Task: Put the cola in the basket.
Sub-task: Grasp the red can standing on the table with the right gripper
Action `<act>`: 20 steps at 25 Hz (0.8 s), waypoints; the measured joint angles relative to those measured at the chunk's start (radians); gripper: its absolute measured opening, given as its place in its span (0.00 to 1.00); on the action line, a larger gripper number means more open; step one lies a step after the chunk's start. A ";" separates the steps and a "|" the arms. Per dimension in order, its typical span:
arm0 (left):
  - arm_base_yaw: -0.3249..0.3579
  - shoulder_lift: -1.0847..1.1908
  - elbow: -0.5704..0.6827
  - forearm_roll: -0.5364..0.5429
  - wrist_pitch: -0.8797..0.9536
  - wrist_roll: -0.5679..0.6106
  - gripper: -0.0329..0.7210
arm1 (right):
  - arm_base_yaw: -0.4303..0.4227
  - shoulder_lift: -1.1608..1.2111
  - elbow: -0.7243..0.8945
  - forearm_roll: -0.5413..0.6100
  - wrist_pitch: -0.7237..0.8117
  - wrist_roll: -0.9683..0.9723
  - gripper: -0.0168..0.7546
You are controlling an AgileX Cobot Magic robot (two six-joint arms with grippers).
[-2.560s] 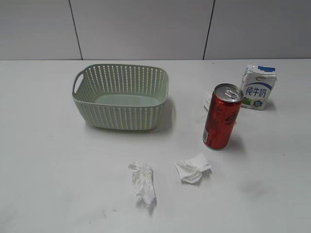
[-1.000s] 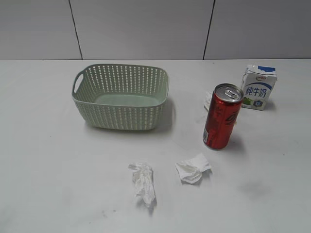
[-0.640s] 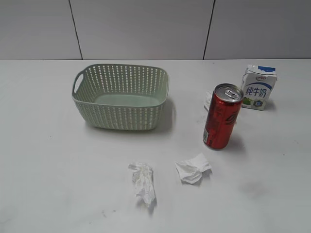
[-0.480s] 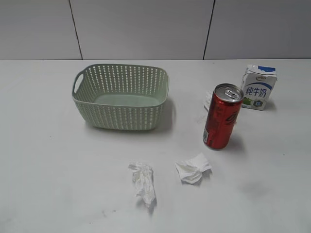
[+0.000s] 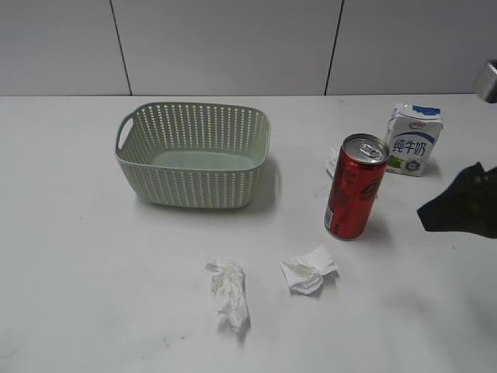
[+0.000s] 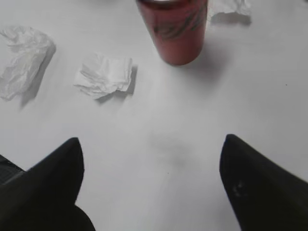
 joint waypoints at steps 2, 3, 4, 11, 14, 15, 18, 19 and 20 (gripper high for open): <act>0.000 0.000 0.000 0.000 0.000 0.000 0.85 | 0.021 0.063 -0.058 -0.002 -0.004 -0.001 0.90; 0.000 0.000 0.000 0.000 0.000 0.000 0.85 | 0.033 0.096 -0.083 -0.003 -0.006 -0.001 0.90; 0.000 0.000 0.000 0.000 0.000 0.000 0.85 | 0.050 0.124 -0.112 -0.005 -0.008 -0.002 0.90; 0.000 0.000 0.000 0.000 0.000 0.000 0.84 | 0.162 0.362 -0.336 -0.213 0.047 0.165 0.90; 0.000 0.000 0.000 0.000 0.000 0.000 0.83 | 0.169 0.448 -0.435 -0.245 0.090 0.218 0.90; 0.000 0.000 0.000 0.000 0.000 0.000 0.83 | 0.169 0.473 -0.465 -0.253 0.102 0.227 0.90; 0.000 0.000 0.000 0.000 0.000 0.000 0.83 | 0.169 0.530 -0.525 -0.259 0.129 0.239 0.90; 0.000 0.000 0.000 0.000 0.000 0.000 0.83 | 0.170 0.545 -0.535 -0.260 0.134 0.240 0.90; 0.000 0.000 0.000 0.000 0.000 0.000 0.83 | 0.170 0.560 -0.541 -0.260 0.136 0.242 0.90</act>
